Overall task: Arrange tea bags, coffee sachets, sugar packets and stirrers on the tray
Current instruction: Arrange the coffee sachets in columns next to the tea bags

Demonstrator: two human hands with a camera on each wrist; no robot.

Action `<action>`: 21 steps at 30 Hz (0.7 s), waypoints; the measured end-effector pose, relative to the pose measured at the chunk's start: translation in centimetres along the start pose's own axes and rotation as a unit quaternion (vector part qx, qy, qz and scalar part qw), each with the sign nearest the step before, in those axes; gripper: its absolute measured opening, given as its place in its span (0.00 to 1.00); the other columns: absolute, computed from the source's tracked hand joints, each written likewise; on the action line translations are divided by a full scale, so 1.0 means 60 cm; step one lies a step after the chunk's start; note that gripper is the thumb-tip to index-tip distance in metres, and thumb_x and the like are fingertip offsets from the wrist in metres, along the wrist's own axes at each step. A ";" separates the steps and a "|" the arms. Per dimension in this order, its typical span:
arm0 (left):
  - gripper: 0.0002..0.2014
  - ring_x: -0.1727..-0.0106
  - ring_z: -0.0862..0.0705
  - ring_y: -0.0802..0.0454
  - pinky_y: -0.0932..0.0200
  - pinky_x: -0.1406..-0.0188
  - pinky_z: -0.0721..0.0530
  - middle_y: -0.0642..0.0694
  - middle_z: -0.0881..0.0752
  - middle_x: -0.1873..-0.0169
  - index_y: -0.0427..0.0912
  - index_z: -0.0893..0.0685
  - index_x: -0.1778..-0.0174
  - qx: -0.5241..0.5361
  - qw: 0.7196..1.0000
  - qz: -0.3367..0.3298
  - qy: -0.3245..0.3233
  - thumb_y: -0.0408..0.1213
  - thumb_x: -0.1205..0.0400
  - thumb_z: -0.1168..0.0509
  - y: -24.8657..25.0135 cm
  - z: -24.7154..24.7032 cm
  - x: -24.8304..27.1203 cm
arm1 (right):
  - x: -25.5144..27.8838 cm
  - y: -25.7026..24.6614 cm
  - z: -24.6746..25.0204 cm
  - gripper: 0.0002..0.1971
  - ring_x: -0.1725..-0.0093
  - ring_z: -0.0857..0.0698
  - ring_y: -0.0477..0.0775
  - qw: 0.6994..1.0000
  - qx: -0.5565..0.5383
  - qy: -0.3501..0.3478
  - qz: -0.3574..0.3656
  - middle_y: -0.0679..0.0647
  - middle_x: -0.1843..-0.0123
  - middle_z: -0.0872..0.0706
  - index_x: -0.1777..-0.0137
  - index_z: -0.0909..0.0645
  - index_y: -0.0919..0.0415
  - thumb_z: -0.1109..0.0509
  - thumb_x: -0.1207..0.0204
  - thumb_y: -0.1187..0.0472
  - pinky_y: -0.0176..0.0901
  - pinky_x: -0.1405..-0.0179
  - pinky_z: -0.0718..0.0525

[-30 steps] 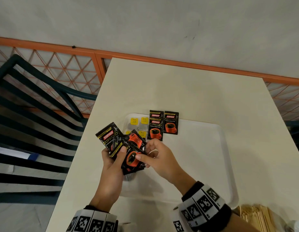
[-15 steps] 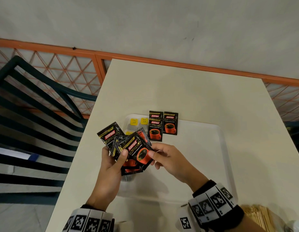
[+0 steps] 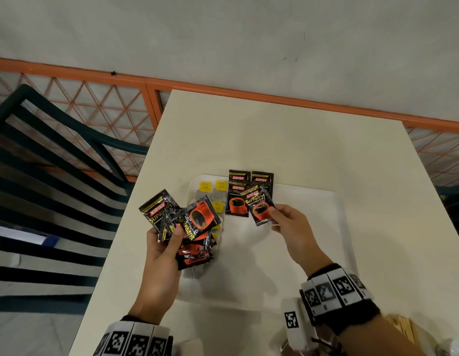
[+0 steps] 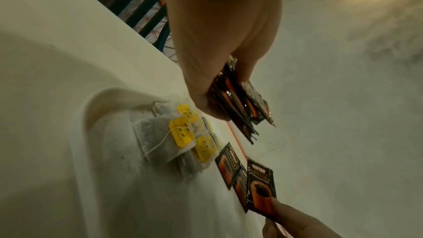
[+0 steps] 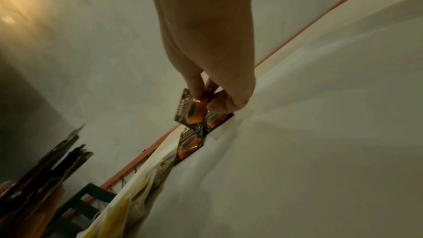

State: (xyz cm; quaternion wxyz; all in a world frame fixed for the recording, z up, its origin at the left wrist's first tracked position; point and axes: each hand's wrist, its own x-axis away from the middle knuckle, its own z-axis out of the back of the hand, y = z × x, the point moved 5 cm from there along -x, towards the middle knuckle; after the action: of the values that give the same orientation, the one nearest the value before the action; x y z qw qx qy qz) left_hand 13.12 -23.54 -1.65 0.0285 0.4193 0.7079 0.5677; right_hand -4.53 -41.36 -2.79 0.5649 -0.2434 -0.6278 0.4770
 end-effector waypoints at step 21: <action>0.14 0.49 0.11 0.48 0.44 0.52 0.14 0.46 0.13 0.45 0.49 0.27 0.37 -0.035 0.999 0.015 -0.004 0.38 0.18 0.40 -0.011 -0.007 0.006 | -0.047 0.008 0.001 0.11 0.58 0.21 0.51 0.957 0.250 0.113 0.098 0.53 0.58 0.20 0.46 0.24 0.63 0.29 0.25 0.60 0.26 0.68 0.31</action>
State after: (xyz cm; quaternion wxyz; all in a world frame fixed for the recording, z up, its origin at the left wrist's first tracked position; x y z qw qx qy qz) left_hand 12.30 -23.63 -1.90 0.0378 0.4306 0.6813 0.5908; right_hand -4.03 -43.54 -4.54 0.6254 -0.2074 -0.3934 0.6412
